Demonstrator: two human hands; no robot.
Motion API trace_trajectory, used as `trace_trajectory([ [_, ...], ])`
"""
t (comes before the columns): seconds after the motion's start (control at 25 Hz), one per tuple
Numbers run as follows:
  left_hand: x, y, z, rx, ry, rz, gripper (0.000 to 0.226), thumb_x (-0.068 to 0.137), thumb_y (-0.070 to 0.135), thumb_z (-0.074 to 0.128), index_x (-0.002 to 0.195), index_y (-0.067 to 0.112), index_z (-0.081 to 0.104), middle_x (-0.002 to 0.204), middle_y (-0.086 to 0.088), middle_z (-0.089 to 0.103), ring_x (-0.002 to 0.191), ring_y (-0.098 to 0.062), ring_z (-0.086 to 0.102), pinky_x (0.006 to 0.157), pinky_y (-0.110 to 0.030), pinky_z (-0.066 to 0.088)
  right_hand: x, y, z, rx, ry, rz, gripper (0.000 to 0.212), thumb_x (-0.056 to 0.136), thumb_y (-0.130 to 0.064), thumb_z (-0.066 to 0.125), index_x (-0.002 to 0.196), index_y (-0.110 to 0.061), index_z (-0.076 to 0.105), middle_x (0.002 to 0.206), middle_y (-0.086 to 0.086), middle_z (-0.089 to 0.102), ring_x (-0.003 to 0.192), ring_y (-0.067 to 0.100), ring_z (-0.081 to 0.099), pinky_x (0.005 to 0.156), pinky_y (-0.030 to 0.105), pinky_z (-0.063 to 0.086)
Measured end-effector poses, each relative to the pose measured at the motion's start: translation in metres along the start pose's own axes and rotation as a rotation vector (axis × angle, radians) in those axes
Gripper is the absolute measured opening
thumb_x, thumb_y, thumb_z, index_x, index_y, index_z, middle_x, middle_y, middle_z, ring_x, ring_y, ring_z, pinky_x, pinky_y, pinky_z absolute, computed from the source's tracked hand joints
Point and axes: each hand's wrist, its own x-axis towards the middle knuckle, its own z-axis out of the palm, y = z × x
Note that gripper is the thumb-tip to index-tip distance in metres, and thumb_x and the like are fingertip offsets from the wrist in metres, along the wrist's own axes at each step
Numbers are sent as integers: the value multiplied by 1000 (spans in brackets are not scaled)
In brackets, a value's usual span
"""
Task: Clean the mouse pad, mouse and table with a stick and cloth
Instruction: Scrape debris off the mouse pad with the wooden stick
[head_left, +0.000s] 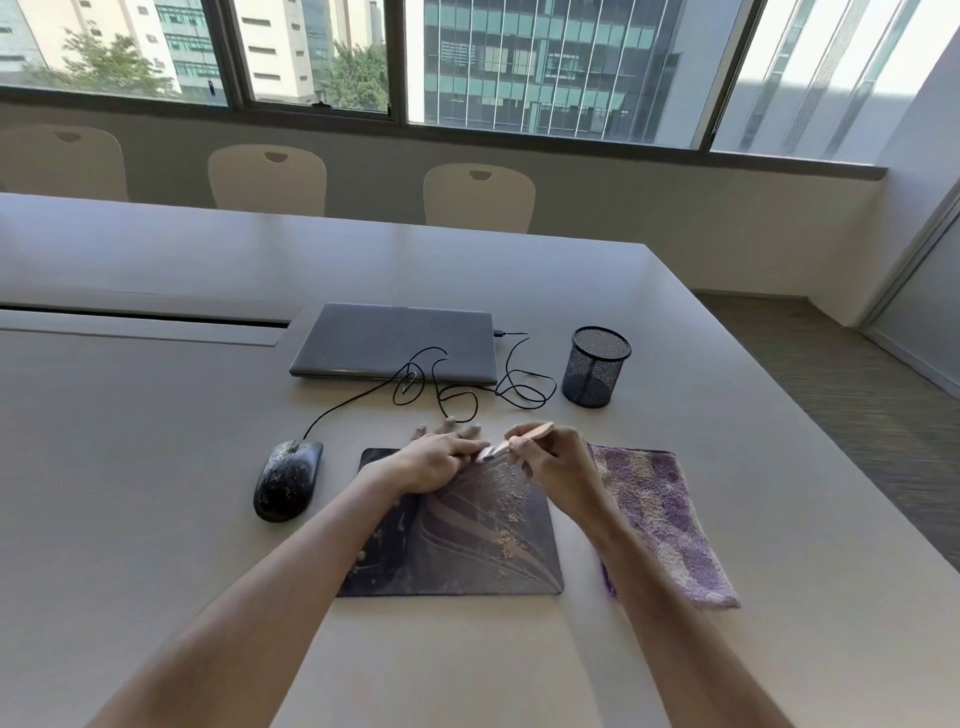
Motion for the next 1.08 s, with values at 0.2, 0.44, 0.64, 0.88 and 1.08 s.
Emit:
trace_trajectory([
  [0.2, 7, -12, 0, -264, 26, 6, 56, 92, -5, 34, 137, 22, 53, 155, 10, 30, 145, -10, 17, 113, -21, -3, -5, -3, 13, -34, -127, -85, 14, 81, -23, 62, 84, -31, 74, 55, -3, 62, 49, 8, 52, 48, 30, 40],
  [0.44, 14, -20, 6, -279, 33, -11, 46, 100, 5, 32, 136, 24, 53, 152, 16, 31, 140, -2, 14, 118, -30, -7, 0, 0, -4, -209, -127, -105, 15, 80, -19, 60, 74, -21, 74, 63, 8, 69, 52, 18, 58, 53, 42, 50],
  [0.64, 11, -21, 3, -259, 28, 8, 51, 86, -2, 38, 103, 37, 67, 120, 9, 52, 123, -19, 38, 105, -33, 21, 10, -14, 18, -148, -197, -230, 22, 76, -26, 56, 74, -43, 71, 61, -12, 68, 52, 13, 58, 48, 36, 46],
  [0.88, 11, -18, 4, -202, 46, -8, 48, 100, 8, 30, 138, 28, 51, 154, 15, 28, 144, -10, 14, 110, -23, -6, 19, 5, -2, -146, -139, -147, 16, 76, -31, 57, 74, -37, 72, 61, -4, 70, 52, 15, 62, 51, 43, 51],
  [1.08, 5, -11, -1, -274, 15, 14, 57, 90, -5, 38, 138, 22, 51, 154, 7, 32, 141, -17, 24, 114, -28, 9, 12, -2, 19, -245, -214, -217, 18, 85, -28, 57, 74, -28, 71, 66, -4, 71, 58, 20, 66, 56, 44, 54],
])
